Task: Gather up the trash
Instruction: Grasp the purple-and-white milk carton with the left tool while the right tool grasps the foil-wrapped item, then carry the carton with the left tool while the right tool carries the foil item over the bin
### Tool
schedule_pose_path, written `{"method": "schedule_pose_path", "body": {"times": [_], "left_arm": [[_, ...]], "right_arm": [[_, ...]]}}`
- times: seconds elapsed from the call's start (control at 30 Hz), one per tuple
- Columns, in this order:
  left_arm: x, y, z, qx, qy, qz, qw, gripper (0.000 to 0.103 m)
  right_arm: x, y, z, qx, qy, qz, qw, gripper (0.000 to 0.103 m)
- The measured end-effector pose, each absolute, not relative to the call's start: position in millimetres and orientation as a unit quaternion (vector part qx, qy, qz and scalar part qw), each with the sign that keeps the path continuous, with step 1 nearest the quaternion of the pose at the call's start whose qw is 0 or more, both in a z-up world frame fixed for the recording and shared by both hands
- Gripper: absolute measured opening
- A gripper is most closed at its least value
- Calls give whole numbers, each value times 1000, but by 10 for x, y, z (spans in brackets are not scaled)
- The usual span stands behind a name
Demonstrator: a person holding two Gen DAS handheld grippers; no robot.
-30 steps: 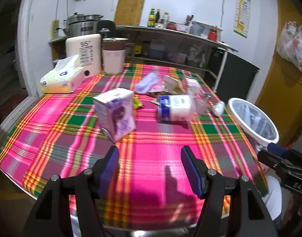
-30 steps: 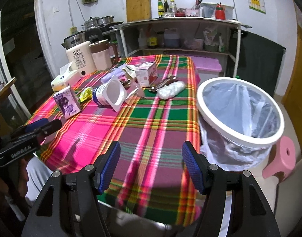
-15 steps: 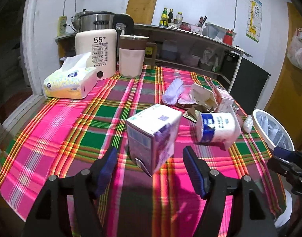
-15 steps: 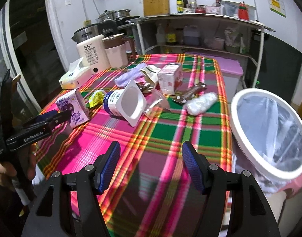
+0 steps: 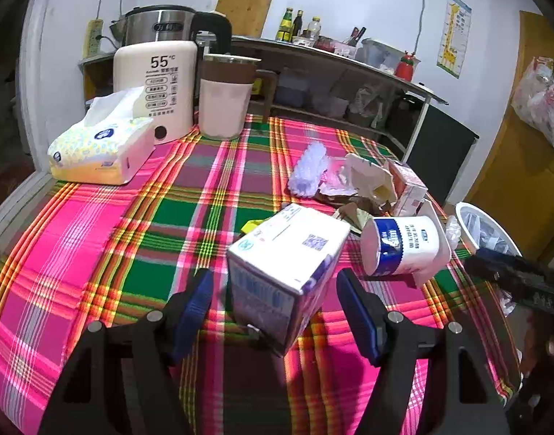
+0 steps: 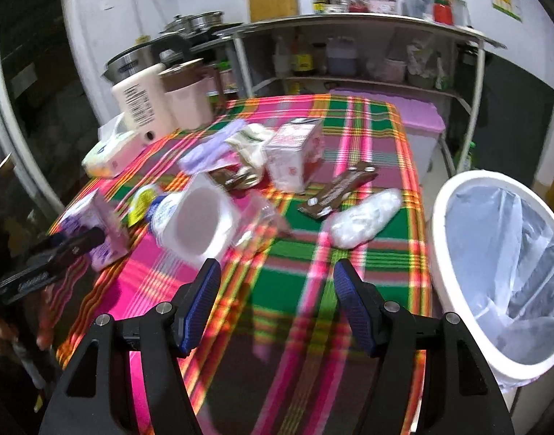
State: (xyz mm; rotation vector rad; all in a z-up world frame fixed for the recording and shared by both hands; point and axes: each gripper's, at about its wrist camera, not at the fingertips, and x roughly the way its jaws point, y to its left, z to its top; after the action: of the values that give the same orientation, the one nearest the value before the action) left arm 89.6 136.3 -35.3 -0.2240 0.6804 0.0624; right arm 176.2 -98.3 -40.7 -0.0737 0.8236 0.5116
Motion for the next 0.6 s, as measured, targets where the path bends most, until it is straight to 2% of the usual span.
{"method": "schedule_pose_path", "body": {"times": [0.17,0.27,0.47,0.6], "left_arm": [[921,1304,-386,-111,338,23,934,48],[925,1270,-406,-110,341,22,933,40],[930,1231,-416,-103,342,30,933,39],[930,1204,-420,-97,343,35,934,39]], "right_arm": [[2007,-1065,-390,-11,400,197,895,65],[2149,-1096,-427,3,408,172,897,64],[2426,-1106,-519,26,429,148,891,56],[2502,-1116,-589,32,442,138,886,34]]}}
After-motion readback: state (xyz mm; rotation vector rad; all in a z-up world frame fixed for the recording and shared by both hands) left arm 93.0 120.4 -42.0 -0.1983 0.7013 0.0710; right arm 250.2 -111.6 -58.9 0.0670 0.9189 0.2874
